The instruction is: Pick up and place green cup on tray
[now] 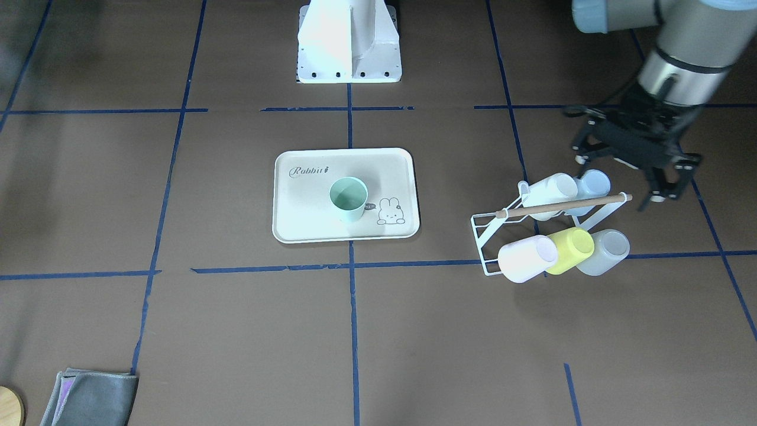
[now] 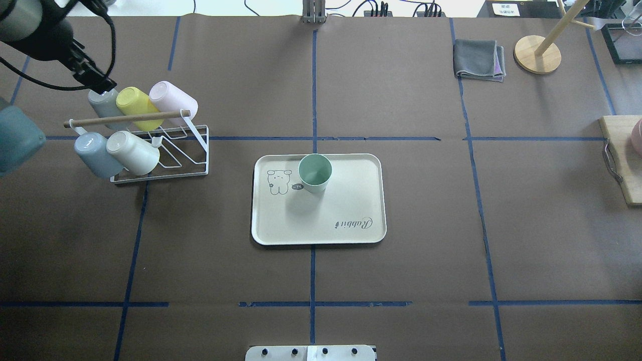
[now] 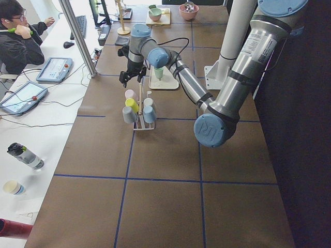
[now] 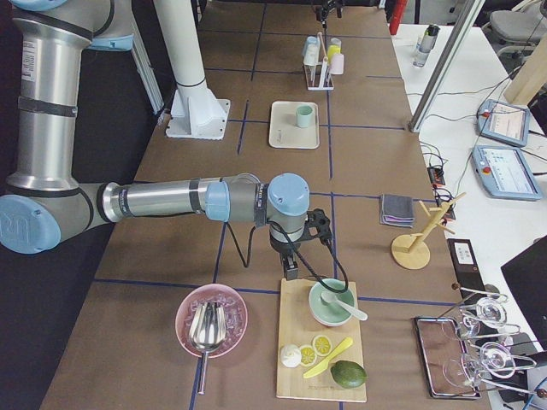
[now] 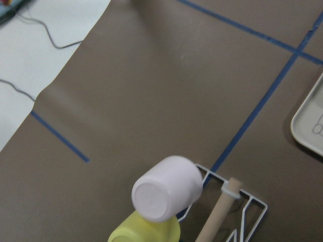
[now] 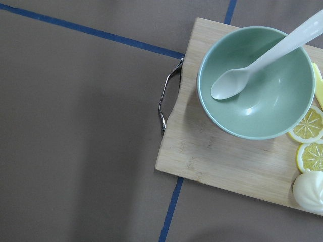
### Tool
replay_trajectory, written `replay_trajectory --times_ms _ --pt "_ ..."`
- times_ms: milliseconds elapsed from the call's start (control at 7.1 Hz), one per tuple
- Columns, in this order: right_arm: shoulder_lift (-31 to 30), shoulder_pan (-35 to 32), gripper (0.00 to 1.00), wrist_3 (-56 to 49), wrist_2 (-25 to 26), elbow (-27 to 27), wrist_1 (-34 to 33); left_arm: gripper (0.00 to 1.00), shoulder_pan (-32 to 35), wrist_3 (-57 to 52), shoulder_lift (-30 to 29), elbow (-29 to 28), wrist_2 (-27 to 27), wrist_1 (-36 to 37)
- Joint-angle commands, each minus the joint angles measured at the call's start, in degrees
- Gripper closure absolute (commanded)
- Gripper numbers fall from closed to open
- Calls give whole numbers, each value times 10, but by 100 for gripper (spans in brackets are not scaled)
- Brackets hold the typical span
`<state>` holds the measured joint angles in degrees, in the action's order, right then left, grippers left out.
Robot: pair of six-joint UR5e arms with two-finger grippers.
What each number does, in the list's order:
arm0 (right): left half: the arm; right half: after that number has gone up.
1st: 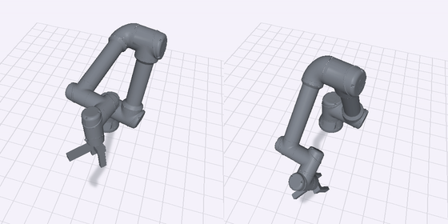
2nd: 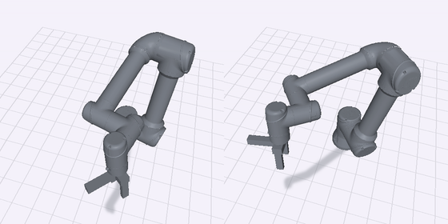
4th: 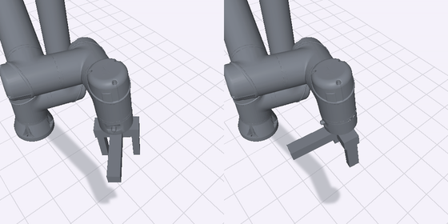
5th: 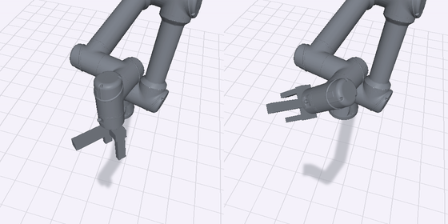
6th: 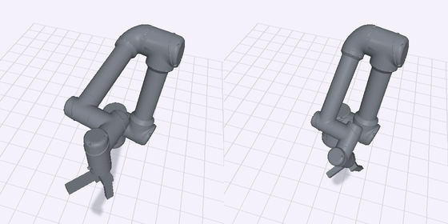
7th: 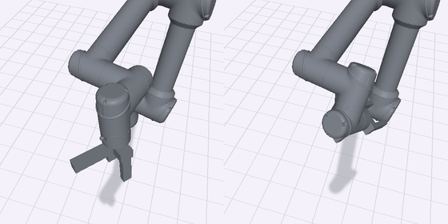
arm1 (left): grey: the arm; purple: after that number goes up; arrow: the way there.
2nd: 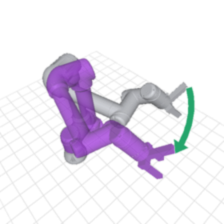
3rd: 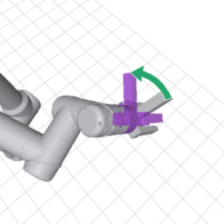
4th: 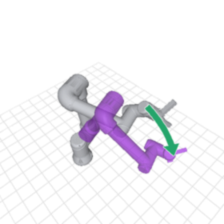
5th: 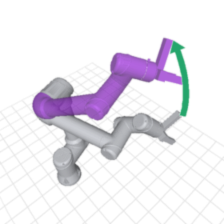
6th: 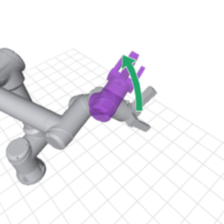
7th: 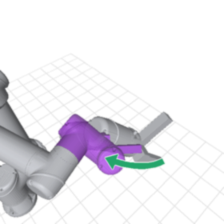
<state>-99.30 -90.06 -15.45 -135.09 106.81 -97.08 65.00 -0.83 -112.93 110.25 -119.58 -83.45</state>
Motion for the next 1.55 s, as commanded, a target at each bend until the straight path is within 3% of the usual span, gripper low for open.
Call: replay_trajectory --times_ms 0,141,282,423,563,845,1127,1408 --pt "-1 0 0 0 0 -2 0 0 158 0 52 -91 -126 17" --pt "-2 0 0 0 0 -2 0 0 206 0 74 -137 -138 15" --pt "-5 0 0 -2 0 -1 0 0 214 -1 118 -144 -130 8" --pt "-7 0 0 -2 0 -1 0 0 230 -16 127 -147 -61 9" --pt "-7 0 0 -3 0 -1 0 0 242 -83 155 -147 -45 17" --pt "-7 0 0 -2 0 0 0 0 249 -82 237 -164 -79 1" --pt "-7 0 0 0 0 -1 0 0 249 -71 257 -166 -152 0" --pt "-7 0 0 2 1 -2 0 0 247 -71 252 -173 -151 -1"
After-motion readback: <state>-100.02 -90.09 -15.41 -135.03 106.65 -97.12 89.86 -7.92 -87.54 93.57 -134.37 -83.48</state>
